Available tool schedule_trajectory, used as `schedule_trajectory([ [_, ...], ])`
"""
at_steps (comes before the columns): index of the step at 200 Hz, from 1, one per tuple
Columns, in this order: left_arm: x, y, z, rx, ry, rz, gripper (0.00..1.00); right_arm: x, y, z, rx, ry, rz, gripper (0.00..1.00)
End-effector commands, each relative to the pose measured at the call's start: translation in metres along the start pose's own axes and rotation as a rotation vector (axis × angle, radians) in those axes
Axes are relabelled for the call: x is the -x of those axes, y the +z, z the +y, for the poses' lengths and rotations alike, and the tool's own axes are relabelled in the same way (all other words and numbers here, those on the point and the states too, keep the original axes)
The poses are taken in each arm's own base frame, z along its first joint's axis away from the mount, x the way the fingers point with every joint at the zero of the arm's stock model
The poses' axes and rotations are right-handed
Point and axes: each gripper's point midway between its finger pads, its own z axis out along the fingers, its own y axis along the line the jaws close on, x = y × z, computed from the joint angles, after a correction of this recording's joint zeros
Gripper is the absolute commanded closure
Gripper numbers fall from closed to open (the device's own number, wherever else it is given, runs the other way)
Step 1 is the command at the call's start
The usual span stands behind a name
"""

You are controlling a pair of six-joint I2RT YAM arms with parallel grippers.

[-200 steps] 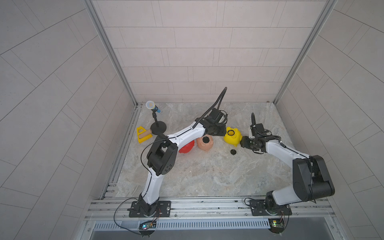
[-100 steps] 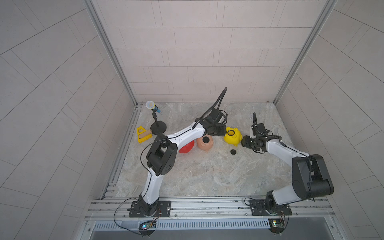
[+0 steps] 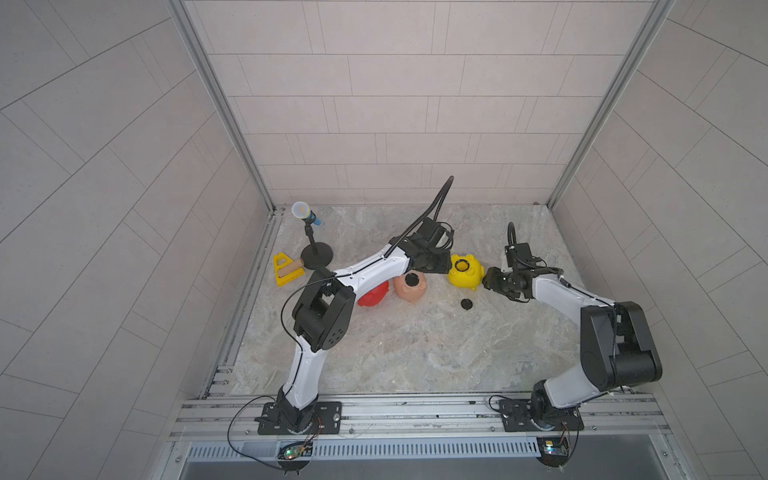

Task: Close piggy banks
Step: Adjust the piggy bank at the center of the board.

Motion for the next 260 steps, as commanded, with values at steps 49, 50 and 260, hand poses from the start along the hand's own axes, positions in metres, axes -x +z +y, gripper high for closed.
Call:
schedule_trajectory([
  [49, 0.012, -0.019, -0.007, -0.021, 0.021, -0.045, 0.58, 0.016, 0.006, -0.002, -0.007, 0.032, -0.017, 0.43],
  [50, 0.011, -0.019, -0.007, -0.021, 0.021, -0.045, 0.58, 0.016, 0.006, -0.002, -0.008, 0.032, -0.017, 0.43],
  [260, 0.01, -0.016, -0.005, -0.029, 0.008, -0.048, 0.58, 0.04, 0.043, -0.003, -0.027, 0.061, 0.01, 0.44],
])
